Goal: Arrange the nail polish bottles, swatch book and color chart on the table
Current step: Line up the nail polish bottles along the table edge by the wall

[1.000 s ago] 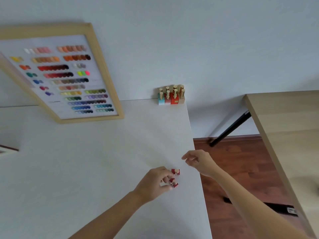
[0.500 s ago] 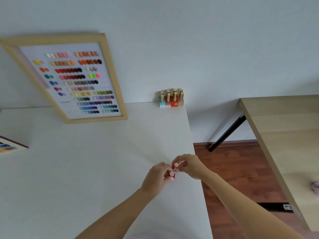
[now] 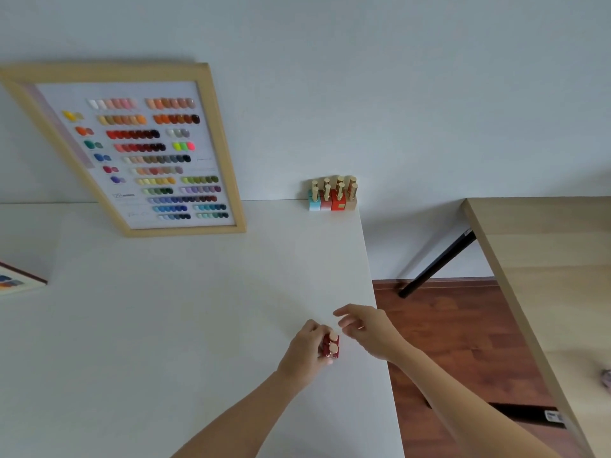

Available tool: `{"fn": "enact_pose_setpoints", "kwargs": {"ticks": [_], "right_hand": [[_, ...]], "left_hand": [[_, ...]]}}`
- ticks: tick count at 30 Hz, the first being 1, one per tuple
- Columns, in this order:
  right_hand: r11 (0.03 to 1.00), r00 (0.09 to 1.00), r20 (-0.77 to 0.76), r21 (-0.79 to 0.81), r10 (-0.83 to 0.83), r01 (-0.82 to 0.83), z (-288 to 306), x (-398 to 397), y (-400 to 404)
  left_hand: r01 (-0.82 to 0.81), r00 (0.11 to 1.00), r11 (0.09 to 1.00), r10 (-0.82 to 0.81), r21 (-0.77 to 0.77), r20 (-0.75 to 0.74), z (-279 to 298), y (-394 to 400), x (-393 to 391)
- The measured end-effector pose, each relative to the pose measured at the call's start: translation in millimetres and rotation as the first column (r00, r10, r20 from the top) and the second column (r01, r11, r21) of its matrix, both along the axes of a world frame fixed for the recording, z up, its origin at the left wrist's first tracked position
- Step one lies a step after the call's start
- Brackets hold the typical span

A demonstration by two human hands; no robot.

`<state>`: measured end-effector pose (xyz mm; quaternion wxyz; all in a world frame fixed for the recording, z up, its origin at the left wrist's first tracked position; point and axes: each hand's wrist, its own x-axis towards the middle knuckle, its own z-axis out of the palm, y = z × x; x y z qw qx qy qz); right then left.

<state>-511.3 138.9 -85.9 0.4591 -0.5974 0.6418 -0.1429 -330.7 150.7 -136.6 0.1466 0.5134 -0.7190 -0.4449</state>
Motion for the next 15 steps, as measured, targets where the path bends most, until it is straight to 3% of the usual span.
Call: {"fn": "enact_pose_setpoints", "kwargs": {"ticks": [6,11,15], "right_hand": [[0.972,0.98,-0.108,-0.185,-0.169,0.147,-10.4,4.7,-38.8],[0.972,0.952,-0.285,-0.231,-0.116,0.049,-32.3,26.4,-92.2],[0.973,0.845,-0.532,-0.159,0.056,-0.165,-59.9,43.3,-117.8]], "left_hand": [[-0.059,0.996,0.998,0.059,-0.002,-0.064,-0.9,-18.6,15.8],[-0.195,0.979,0.976,0.187,-0.1,-0.082,14.6,-81.6,37.2],[-0.256,0.967,0.947,0.249,-0.193,-0.059,23.6,-150.2,44.0]]}}
